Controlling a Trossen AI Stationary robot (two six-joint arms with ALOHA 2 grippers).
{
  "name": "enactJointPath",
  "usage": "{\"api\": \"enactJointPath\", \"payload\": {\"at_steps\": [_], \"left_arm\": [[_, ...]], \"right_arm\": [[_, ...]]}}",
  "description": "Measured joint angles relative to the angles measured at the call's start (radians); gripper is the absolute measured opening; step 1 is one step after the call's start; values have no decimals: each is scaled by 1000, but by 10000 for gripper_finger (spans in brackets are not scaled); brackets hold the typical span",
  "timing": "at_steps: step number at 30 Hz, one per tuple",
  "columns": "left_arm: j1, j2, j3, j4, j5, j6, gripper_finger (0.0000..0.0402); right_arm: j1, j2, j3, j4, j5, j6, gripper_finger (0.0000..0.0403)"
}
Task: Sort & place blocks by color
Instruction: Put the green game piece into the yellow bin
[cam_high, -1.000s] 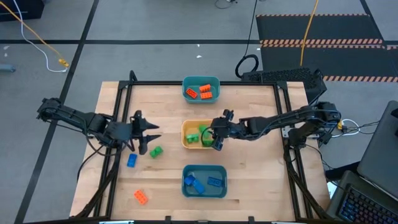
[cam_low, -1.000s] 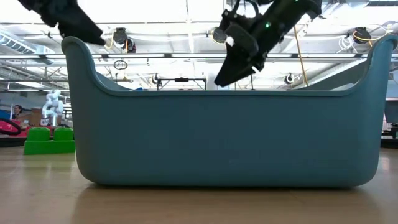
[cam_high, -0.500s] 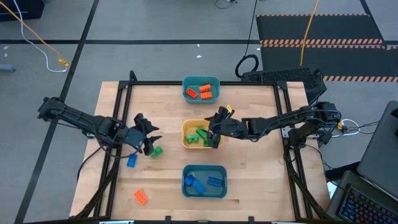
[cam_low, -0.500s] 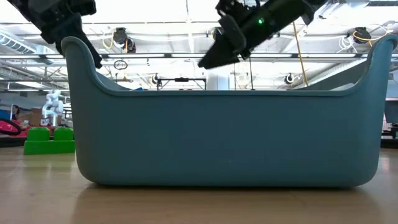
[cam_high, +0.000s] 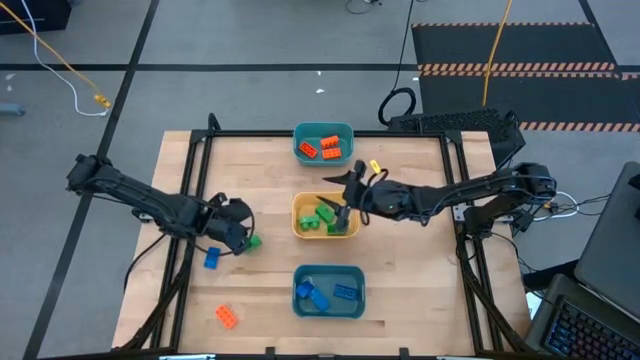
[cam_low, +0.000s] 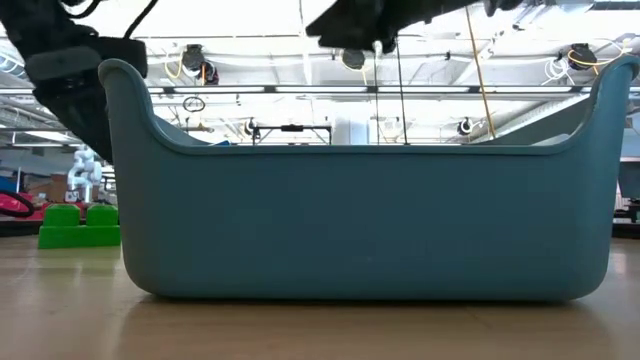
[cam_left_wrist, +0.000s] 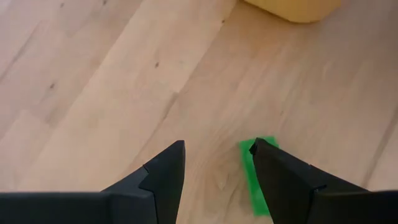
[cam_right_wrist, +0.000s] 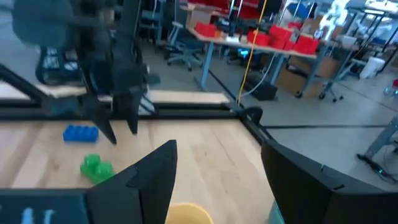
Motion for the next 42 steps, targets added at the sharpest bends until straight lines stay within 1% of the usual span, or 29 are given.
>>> {"api": "enactJointPath", "payload": {"at_steps": [8, 11, 16, 19, 24, 29, 33, 37, 42], "left_arm": [[-1, 64, 0, -22, 10, -30, 191], [-1, 103, 0, -14, 56, -29, 191], [-1, 163, 4, -9, 167, -46, 199], [-6, 182, 14, -8, 184, -33, 220], [-6, 190, 30, -9, 183, -32, 272], [-6, 190, 31, -5, 186, -106, 327], [4, 190, 31, -6, 192, -196, 362], [13, 193, 31, -10, 192, -228, 384], [17, 242, 31, -8, 194, -227, 385]], "right_arm": [[-20, -83, -5, 18, 3, -3, 229], [-42, -89, -15, 23, 4, -5, 229], [-84, -101, -40, 15, 1, -6, 229], [-102, -107, -43, 14, 0, -6, 229], [-104, -107, -43, 14, -3, -17, 229], [-103, -107, -43, 15, -3, -26, 229], [-103, -107, -43, 23, -4, -19, 229], [-103, -107, -43, 22, -4, -9, 229], [-103, -107, -43, 14, -4, -6, 229]]}}
